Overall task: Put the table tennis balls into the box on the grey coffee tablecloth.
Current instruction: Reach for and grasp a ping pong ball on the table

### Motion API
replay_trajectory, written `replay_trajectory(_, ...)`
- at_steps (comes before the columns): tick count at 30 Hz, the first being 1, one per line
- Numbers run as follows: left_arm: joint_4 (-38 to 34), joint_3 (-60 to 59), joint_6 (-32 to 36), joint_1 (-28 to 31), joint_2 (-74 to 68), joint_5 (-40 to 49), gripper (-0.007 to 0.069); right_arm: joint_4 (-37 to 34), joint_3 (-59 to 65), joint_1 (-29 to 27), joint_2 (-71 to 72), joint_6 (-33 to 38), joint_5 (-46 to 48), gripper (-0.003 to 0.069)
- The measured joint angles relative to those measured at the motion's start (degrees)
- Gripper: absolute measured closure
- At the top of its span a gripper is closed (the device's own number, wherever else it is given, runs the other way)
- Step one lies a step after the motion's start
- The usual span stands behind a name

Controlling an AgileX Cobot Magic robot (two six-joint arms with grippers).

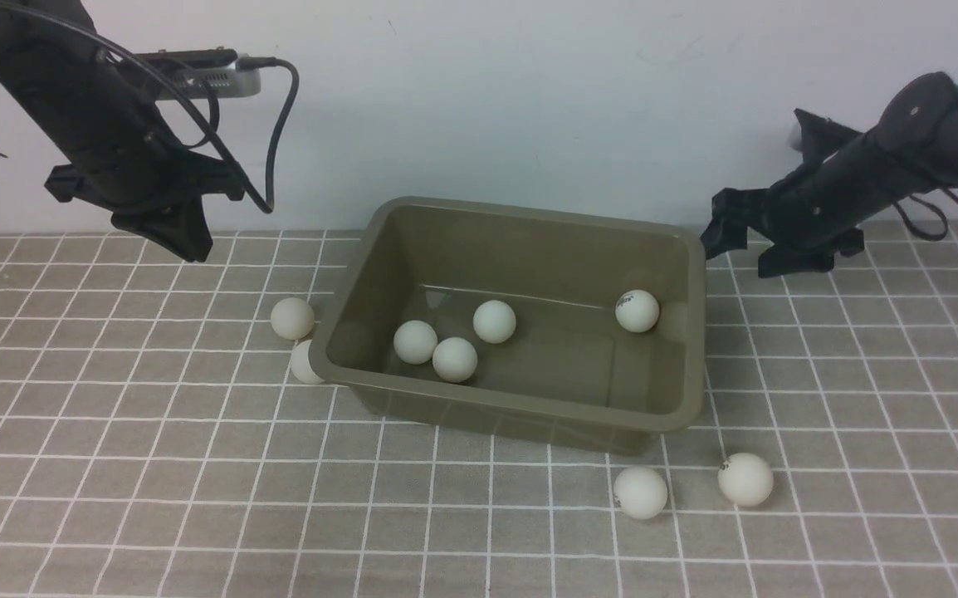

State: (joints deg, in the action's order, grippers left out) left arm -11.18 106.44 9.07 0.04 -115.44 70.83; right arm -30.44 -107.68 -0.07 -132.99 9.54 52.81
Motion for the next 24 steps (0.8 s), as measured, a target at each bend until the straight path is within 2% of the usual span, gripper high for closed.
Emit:
replay_trajectory(7,0.0,0.0,0.0,0.0,0.0,0.0,0.0629,0.39,0.0,0.07,0.0,0.06,5.8,0.0071)
replay_trajectory(20,0.0,0.0,0.0,0.0,0.0,0.0,0.0629,0.38,-0.07,1.18,-1.78,-0.53,0.5,0.0071)
replay_trajectory(24,0.0,0.0,0.0,0.0,0.0,0.0,0.0629,1.32,-0.07,1.18,-1.95,-0.85,-1.2,0.0098)
